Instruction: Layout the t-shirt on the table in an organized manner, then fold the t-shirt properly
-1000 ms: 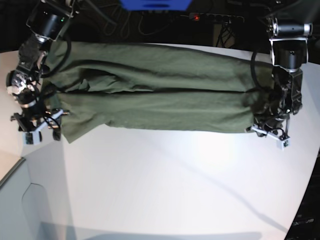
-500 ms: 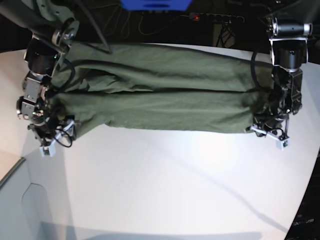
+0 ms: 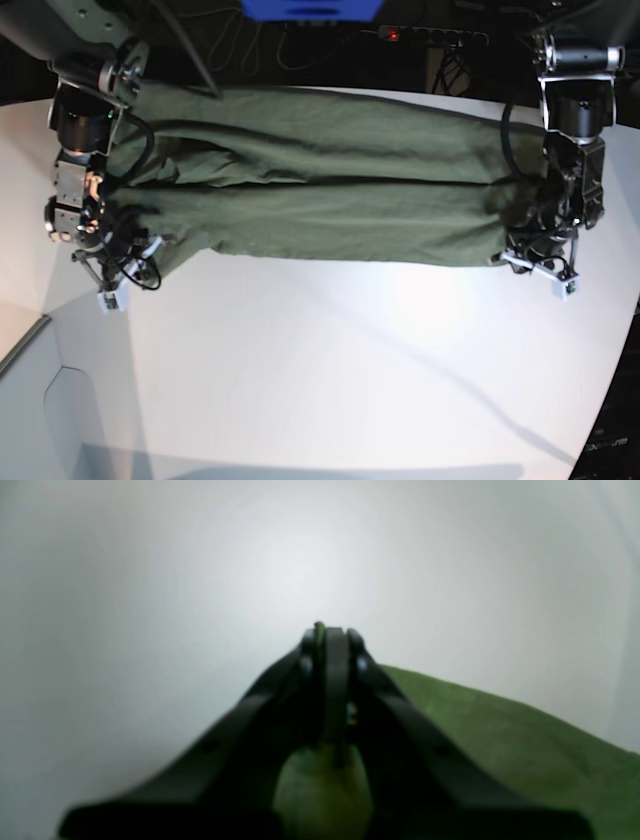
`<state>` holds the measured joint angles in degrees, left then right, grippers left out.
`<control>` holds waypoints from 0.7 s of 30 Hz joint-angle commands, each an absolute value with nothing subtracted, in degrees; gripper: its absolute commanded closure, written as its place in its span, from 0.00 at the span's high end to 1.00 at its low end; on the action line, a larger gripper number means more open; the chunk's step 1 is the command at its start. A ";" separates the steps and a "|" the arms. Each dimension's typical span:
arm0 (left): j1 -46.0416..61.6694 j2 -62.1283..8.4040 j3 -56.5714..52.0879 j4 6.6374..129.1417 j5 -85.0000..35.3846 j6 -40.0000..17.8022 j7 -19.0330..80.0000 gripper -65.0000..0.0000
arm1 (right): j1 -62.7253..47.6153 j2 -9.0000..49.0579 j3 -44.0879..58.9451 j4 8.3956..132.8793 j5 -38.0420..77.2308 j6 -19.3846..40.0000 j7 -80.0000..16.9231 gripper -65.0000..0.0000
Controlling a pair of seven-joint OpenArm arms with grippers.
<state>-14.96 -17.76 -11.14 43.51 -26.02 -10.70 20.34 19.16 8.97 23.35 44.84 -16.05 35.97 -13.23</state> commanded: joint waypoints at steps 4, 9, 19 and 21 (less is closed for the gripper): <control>-16.92 -18.24 -11.21 44.09 -25.89 -10.68 20.97 0.00 | 20.88 9.27 22.46 45.49 -16.57 36.26 -14.20 0.00; -19.56 -18.24 -11.21 44.44 -25.89 -10.77 20.97 0.00 | 22.81 9.27 22.64 48.75 -16.57 36.18 -14.20 0.00; -20.44 -18.24 -11.30 54.46 -25.98 -10.77 21.05 0.00 | 22.29 9.01 22.46 59.82 -16.57 36.35 -14.55 0.00; -20.35 -18.24 -11.30 57.10 -25.98 -10.77 21.05 0.00 | 22.11 9.01 22.81 60.35 -16.57 36.35 -14.37 0.00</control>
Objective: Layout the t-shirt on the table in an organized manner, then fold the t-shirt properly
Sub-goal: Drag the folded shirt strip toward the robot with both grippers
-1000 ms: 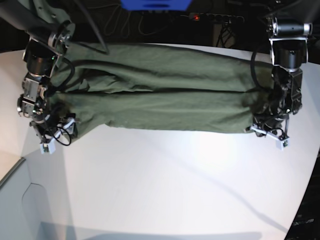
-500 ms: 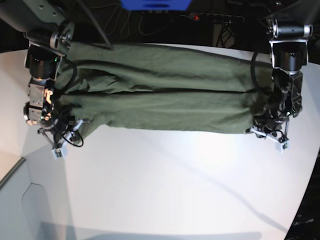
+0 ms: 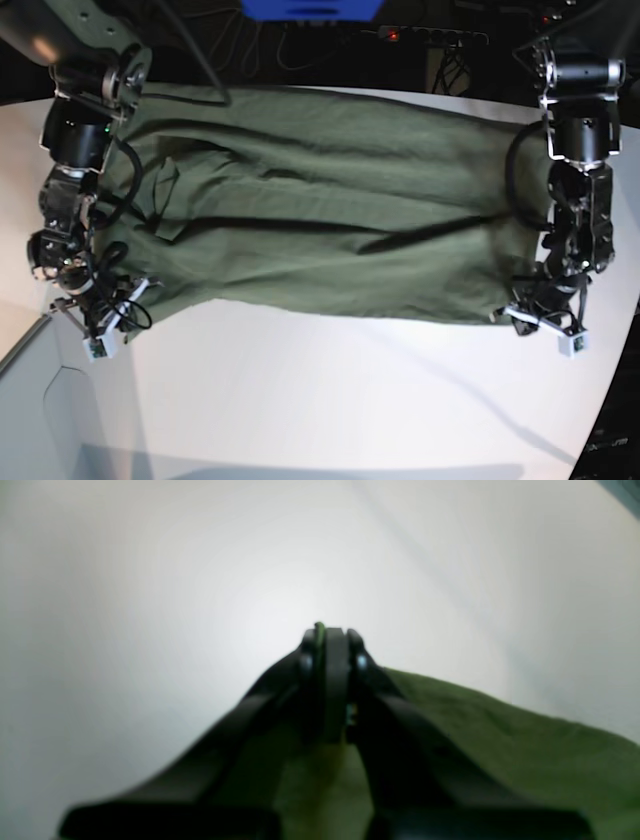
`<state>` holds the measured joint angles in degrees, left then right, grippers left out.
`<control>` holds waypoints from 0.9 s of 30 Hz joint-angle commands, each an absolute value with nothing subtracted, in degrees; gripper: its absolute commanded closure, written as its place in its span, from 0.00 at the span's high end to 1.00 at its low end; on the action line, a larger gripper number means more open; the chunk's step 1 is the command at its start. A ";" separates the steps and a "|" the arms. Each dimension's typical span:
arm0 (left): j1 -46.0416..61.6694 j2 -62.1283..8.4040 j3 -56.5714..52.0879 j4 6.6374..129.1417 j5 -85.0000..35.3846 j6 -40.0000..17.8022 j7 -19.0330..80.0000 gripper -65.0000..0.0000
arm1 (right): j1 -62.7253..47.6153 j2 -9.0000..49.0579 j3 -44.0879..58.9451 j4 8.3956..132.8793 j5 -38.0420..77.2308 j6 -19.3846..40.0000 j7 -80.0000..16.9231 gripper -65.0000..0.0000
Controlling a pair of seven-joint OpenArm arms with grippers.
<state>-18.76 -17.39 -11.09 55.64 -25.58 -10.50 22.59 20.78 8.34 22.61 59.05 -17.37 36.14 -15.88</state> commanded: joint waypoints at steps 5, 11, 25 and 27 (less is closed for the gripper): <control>-20.18 -17.80 -14.73 60.88 -26.07 -10.77 21.05 0.00 | 19.82 8.04 22.81 66.59 -14.73 36.35 -14.20 0.00; -20.09 -17.63 -16.04 61.93 -26.07 -10.86 21.05 0.00 | 17.01 6.81 22.55 75.56 -12.09 36.35 -14.20 0.00; -10.07 -17.54 -16.48 70.64 -26.15 -10.86 20.97 0.00 | 2.95 3.65 22.64 86.02 -12.09 36.35 -14.20 0.00; -7.43 -17.45 -17.71 72.75 -26.15 -10.86 20.97 0.00 | 1.27 3.65 22.73 87.34 -12.09 36.35 -14.20 0.00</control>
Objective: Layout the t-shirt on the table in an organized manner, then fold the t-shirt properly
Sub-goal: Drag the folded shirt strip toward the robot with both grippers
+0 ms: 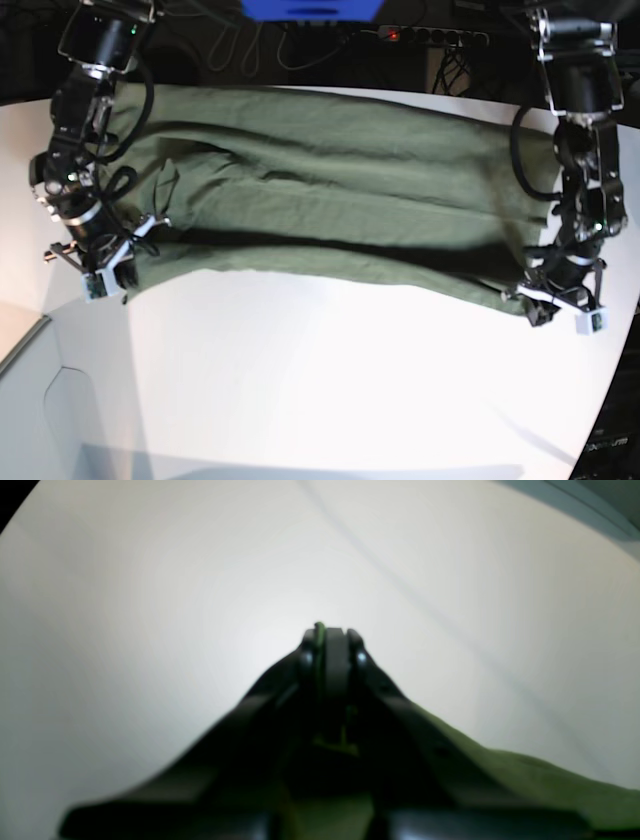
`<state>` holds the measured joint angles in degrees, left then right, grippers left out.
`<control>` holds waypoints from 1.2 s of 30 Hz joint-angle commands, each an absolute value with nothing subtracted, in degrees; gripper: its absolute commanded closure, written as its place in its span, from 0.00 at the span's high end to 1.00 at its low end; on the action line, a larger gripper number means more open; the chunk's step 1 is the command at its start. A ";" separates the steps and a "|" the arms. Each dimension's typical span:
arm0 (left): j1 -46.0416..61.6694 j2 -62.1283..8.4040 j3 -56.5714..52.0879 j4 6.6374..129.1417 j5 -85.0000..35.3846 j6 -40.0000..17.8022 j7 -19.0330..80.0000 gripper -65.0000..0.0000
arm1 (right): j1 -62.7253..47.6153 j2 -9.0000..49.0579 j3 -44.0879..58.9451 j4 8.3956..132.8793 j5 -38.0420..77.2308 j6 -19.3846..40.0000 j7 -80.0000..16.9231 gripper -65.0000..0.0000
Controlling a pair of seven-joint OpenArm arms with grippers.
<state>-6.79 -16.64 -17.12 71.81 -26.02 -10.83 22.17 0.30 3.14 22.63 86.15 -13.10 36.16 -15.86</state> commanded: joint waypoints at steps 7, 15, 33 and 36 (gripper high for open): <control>0.48 -14.64 -24.48 79.43 -26.15 -10.95 21.05 0.00 | -5.49 3.74 22.81 94.55 -12.09 36.35 -14.20 0.00; 7.43 -13.67 -26.42 86.73 -26.15 -10.95 21.05 0.00 | -13.67 2.15 22.90 99.03 -12.09 36.35 -14.20 0.00; 14.37 -12.26 -28.09 92.35 -26.15 -10.95 21.05 0.00 | -20.44 -0.57 31.69 102.02 -12.18 40.00 -14.20 0.00; 14.90 -12.35 -28.09 92.35 -26.15 -10.95 20.97 0.00 | -21.76 -2.15 32.48 102.20 -12.18 40.00 -14.20 0.00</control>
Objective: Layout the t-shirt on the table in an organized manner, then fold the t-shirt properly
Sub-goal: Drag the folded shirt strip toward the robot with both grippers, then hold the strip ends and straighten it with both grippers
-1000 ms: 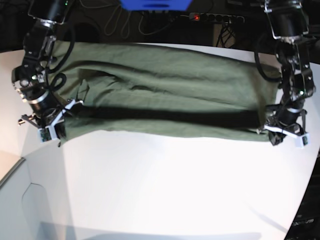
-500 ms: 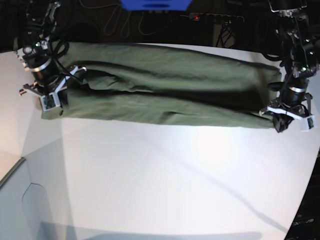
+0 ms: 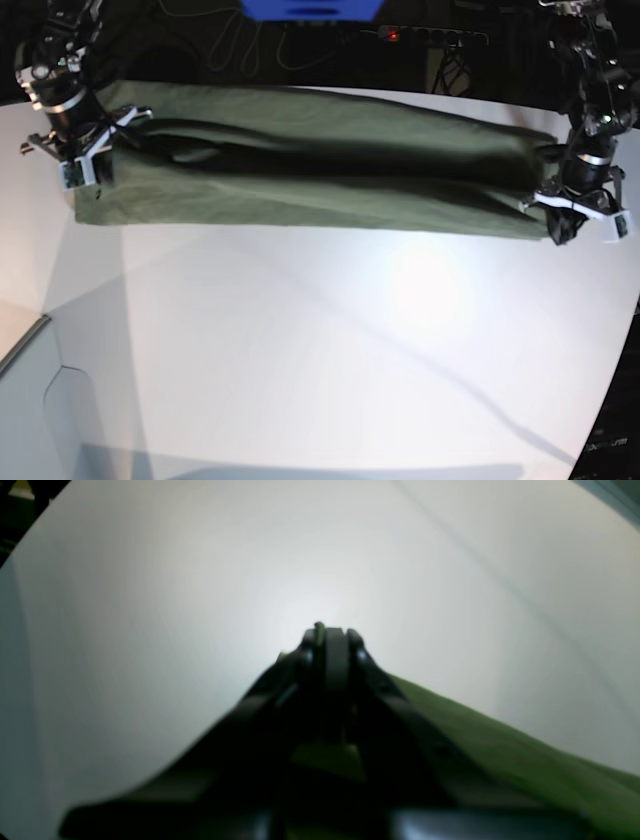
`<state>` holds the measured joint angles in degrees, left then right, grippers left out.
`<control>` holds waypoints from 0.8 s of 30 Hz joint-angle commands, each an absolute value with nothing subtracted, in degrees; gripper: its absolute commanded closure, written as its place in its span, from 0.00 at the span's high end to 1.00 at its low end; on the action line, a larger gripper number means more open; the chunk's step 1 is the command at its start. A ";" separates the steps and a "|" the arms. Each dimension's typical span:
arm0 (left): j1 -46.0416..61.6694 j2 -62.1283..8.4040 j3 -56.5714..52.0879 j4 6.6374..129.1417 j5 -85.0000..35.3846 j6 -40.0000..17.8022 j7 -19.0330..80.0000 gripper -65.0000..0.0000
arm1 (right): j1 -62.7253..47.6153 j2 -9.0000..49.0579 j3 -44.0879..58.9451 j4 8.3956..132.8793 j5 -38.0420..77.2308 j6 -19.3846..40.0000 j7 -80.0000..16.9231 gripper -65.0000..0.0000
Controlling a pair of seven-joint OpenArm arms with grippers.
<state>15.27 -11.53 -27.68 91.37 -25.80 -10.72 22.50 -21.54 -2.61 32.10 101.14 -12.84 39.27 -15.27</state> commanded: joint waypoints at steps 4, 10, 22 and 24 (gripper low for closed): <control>14.46 -12.53 -28.09 90.33 -26.15 -10.95 20.97 0.00 | -22.02 -5.49 32.48 103.34 -12.26 40.00 -14.20 0.00; 13.67 -12.79 -28.09 87.25 -26.15 -10.95 20.97 0.00 | -23.52 -8.40 32.13 107.21 -12.26 40.00 -14.20 0.00; 13.58 -12.53 -31.25 84.09 -26.15 -10.95 20.97 0.00 | -25.36 -8.22 32.13 99.03 -12.35 40.00 -14.20 0.00; 13.58 -12.53 -31.25 83.74 -26.15 -10.95 20.97 0.00 | -25.10 -8.22 32.13 97.01 -12.35 40.00 -14.20 0.00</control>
<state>14.09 -11.70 -30.98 82.65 -25.78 -10.70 22.72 -24.82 -8.58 32.05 95.98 -13.06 39.27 -15.40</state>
